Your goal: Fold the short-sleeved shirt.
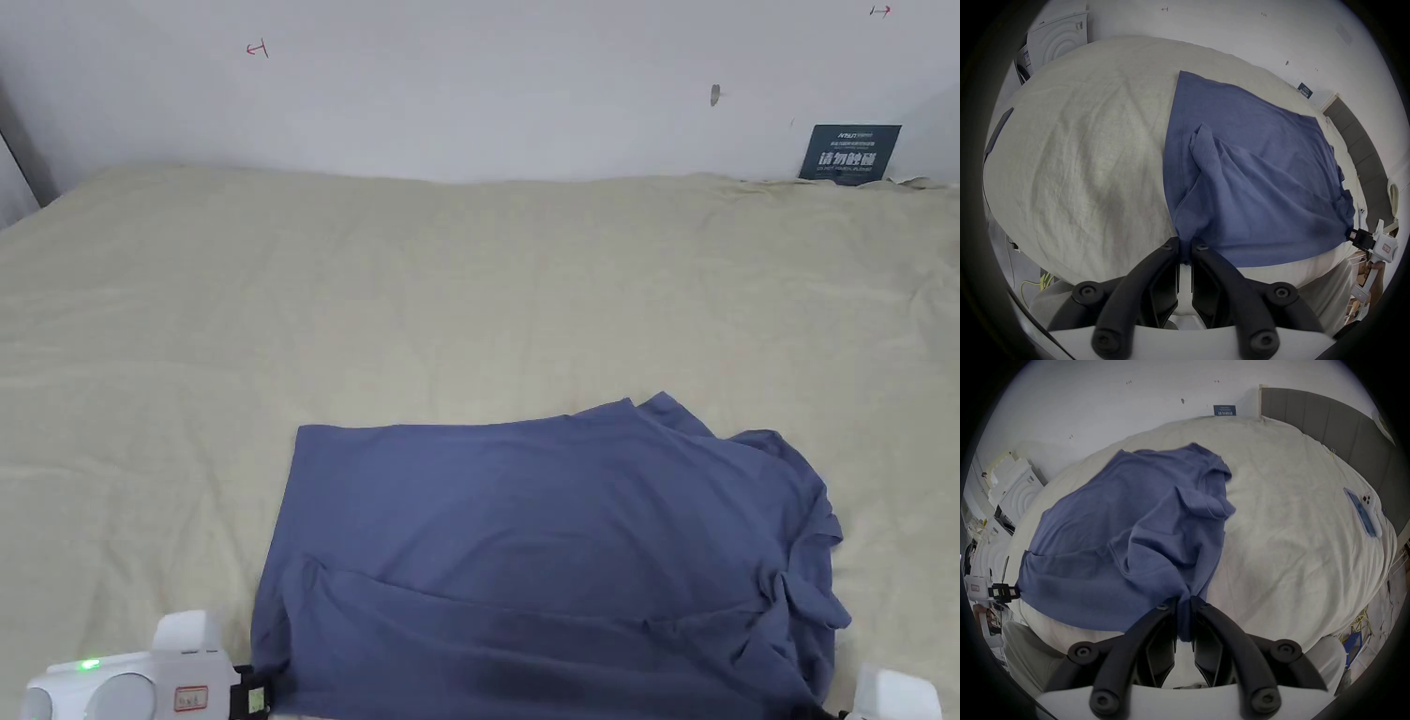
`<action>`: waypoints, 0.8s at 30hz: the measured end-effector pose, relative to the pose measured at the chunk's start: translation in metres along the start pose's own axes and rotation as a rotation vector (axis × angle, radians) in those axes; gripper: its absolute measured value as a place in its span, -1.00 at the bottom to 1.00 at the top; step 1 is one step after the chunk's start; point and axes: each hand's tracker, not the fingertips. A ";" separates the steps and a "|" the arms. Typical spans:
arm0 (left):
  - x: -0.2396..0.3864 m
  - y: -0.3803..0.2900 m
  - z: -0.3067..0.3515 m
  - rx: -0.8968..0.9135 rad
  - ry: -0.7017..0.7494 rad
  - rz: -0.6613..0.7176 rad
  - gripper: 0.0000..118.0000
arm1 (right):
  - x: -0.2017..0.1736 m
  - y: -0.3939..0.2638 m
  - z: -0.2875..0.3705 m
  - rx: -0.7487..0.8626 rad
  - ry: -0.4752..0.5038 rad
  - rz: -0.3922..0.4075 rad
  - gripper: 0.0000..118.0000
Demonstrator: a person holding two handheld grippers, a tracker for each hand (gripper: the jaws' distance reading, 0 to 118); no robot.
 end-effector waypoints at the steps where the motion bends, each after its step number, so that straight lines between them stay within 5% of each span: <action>1: 0.002 -0.001 -0.001 0.001 0.007 0.000 -0.88 | 0.000 -0.001 0.002 0.005 0.003 -0.013 -0.81; 3: 0.003 -0.001 0.003 0.012 0.012 0.014 -0.73 | -0.001 0.004 0.008 0.009 0.000 -0.020 -0.48; 6: 0.009 0.003 0.013 0.027 0.023 0.004 -0.46 | -0.004 0.013 0.024 0.045 -0.037 0.015 -0.24; 8: 0.014 0.007 0.022 0.050 0.049 -0.009 0.35 | -0.007 0.023 0.038 0.099 -0.033 0.025 0.34; 10: 0.019 0.012 0.032 0.110 0.062 -0.021 0.87 | -0.011 0.033 0.051 0.163 -0.033 0.035 0.64; 24: 0.084 0.088 0.107 0.525 0.045 -0.130 0.88 | -0.057 0.111 0.110 0.513 -0.018 0.110 0.66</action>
